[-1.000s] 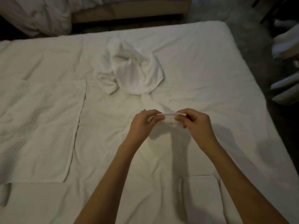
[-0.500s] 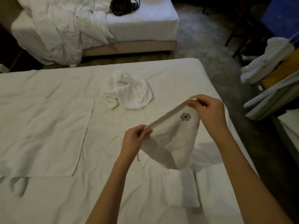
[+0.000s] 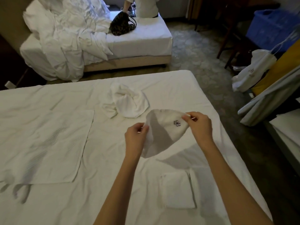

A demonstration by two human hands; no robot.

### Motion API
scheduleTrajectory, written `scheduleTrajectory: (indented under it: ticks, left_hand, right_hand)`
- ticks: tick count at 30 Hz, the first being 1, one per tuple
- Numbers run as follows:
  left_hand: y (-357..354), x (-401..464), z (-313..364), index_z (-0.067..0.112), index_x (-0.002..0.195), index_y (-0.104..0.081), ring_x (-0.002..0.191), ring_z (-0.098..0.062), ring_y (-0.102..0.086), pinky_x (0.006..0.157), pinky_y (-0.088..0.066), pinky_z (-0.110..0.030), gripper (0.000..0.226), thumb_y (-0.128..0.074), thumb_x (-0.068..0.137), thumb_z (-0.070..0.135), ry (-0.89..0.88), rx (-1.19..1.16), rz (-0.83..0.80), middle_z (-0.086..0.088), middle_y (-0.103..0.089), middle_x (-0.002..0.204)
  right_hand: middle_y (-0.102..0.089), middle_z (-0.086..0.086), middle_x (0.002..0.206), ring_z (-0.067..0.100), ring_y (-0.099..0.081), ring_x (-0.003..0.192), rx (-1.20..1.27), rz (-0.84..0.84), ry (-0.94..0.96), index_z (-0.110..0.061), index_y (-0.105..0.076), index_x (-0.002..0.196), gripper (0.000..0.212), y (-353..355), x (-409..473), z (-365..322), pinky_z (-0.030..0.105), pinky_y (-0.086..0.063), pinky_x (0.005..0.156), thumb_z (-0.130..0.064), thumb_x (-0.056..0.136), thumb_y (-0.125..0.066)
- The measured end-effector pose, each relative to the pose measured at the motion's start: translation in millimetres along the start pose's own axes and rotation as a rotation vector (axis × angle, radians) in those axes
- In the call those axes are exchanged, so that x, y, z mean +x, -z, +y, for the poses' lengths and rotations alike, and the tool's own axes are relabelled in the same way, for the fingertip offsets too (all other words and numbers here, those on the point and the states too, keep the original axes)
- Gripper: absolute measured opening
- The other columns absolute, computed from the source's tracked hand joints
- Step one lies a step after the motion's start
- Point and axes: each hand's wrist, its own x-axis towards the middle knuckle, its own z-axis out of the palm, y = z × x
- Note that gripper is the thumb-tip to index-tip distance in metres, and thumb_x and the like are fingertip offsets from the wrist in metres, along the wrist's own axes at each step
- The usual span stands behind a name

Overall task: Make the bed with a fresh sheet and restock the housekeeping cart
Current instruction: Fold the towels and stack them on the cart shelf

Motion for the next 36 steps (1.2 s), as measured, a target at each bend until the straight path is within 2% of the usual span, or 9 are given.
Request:
scheduleTrajectory:
  ticks: [7,10,13,17,20,23,28,32,36]
  left_hand:
    - [-31.9,-24.7,13.0,0.007,0.077,-0.069,0.065,-0.024,-0.062,0.071,-0.055,-0.041,0.016,-0.055,0.083,0.007,0.091,-0.225,-0.118,-0.007,-0.065,0.064]
    - [-32.3,-28.8,10.9,0.005,0.094,-0.070,0.083,-0.031,-0.067,0.083,-0.057,-0.045,0.020,-0.057,0.081,0.012,0.123,-0.350,-0.160,-0.017,-0.069,0.082]
    - [-35.9,-35.0,16.1,0.009,0.124,-0.059,0.095,-0.018,-0.069,0.083,-0.056,-0.028,0.036,-0.055,0.089,0.007,0.192,-0.511,-0.191,-0.013,-0.070,0.102]
    - [-33.5,-35.1,29.8,0.009,0.129,-0.051,0.089,-0.021,-0.071,0.075,-0.056,-0.024,0.041,-0.038,0.093,-0.007,0.186,-0.684,-0.276,-0.018,-0.068,0.105]
    - [-29.7,-35.3,31.7,0.016,0.127,-0.053,0.102,-0.021,-0.067,0.089,-0.053,-0.029,0.042,-0.042,0.093,-0.007,0.062,-0.550,-0.365,-0.011,-0.066,0.114]
    - [-20.9,-24.1,18.9,0.025,0.120,-0.060,0.096,-0.014,-0.066,0.090,-0.053,-0.028,0.045,-0.052,0.089,-0.007,-0.116,-0.251,-0.265,-0.006,-0.061,0.113]
    - [-0.6,25.3,-7.5,0.026,0.124,-0.059,0.114,-0.020,-0.045,0.102,-0.038,-0.033,0.047,-0.067,0.084,0.003,-0.312,0.264,-0.250,-0.009,-0.040,0.127]
    - [4.3,49.0,4.3,0.022,0.081,-0.066,0.074,0.003,-0.051,0.073,-0.038,-0.022,0.015,-0.068,0.085,0.008,-0.234,0.203,-0.471,0.009,-0.059,0.077]
    - [11.6,47.0,21.3,0.022,0.082,-0.069,0.067,0.002,-0.055,0.068,-0.041,-0.018,0.004,-0.069,0.085,0.019,-0.348,0.104,-0.196,0.018,-0.059,0.066]
  right_hand:
    - [-0.067,-0.010,0.090,0.013,-0.063,0.083,0.115,-0.140,0.048,-0.020,-0.073,0.092,0.011,-41.2,-53.7,-14.5,0.040,-0.052,0.080,-0.027,0.086,-0.067]
    - [-0.067,-0.012,0.094,0.009,-0.063,0.087,0.160,-0.171,0.021,-0.021,-0.073,0.100,0.015,-36.2,-60.4,-5.9,0.039,-0.052,0.082,-0.027,0.089,-0.064]
    - [-0.067,-0.010,0.099,0.004,-0.062,0.091,0.225,-0.187,0.031,-0.019,-0.073,0.103,0.017,-27.1,-59.3,-3.4,0.034,-0.053,0.085,-0.025,0.089,-0.065]
    - [-0.060,-0.010,0.105,0.004,-0.061,0.093,0.291,-0.298,0.051,-0.021,-0.068,0.114,0.034,-17.1,-55.6,-5.7,0.021,-0.053,0.082,-0.021,0.080,-0.074]
    - [-0.062,-0.013,0.097,0.000,-0.062,0.086,0.272,-0.246,0.081,-0.028,-0.068,0.099,0.024,-11.3,-48.2,-7.6,0.016,-0.051,0.076,-0.018,0.078,-0.076]
    - [-0.067,-0.014,0.085,-0.002,-0.063,0.079,0.265,-0.259,0.117,-0.025,-0.068,0.088,0.010,-3.0,-39.8,-10.5,0.016,-0.050,0.075,-0.016,0.084,-0.070]
    - [-0.068,-0.017,0.073,-0.001,-0.062,0.074,0.300,-0.345,0.134,-0.027,-0.068,0.077,0.022,13.0,-28.3,-11.3,0.012,-0.048,0.072,-0.005,0.083,-0.067]
    - [-0.067,-0.012,0.077,-0.004,-0.061,0.074,0.265,-0.353,0.128,-0.024,-0.067,0.077,0.019,17.1,-16.7,-8.3,0.014,-0.046,0.075,-0.007,0.084,-0.067]
    - [-0.067,-0.013,0.076,0.003,-0.061,0.075,0.206,-0.165,0.221,-0.026,-0.065,0.076,0.016,27.1,4.9,-9.8,0.023,-0.048,0.076,-0.012,0.083,-0.070]
